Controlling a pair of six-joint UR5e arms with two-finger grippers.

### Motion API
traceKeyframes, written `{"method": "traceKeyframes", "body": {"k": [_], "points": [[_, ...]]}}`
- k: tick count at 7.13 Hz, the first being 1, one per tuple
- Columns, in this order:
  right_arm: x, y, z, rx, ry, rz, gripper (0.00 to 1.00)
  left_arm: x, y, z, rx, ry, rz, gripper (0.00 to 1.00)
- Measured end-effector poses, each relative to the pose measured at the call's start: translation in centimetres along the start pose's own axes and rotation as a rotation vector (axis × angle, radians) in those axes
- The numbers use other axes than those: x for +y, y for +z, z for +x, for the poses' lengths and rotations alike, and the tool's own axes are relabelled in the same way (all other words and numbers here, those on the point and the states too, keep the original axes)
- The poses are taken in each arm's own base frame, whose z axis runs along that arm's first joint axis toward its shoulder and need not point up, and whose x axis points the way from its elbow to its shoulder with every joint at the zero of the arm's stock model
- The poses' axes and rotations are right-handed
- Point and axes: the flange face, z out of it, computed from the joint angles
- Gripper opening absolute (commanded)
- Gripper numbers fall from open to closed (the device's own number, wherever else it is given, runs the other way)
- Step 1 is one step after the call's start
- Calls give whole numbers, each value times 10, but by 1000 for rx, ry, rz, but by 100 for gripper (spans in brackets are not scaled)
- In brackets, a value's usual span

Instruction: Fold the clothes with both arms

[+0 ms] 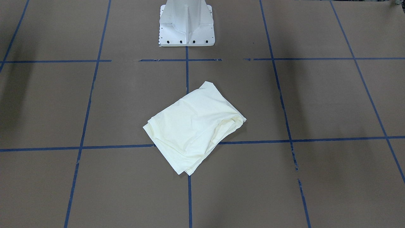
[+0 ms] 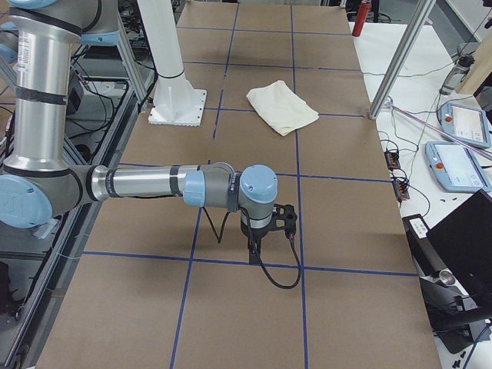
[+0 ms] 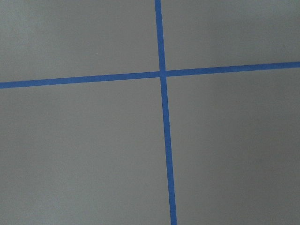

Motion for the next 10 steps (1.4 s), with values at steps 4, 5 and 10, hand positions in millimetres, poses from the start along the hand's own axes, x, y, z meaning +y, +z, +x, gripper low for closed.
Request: {"method": "traceKeyframes", "body": {"k": [4,5,10], "points": [[-8,3,-11,-4,-25,-5,100,-1,-3,3,-4,6,7,100],[-10,2,-14,-5,-34,1,100,-1,-4,3,-4,7,8,100],[-19,6,-24,-5,-47,16,100,0,-3,3,-6,6,6,100]]}}
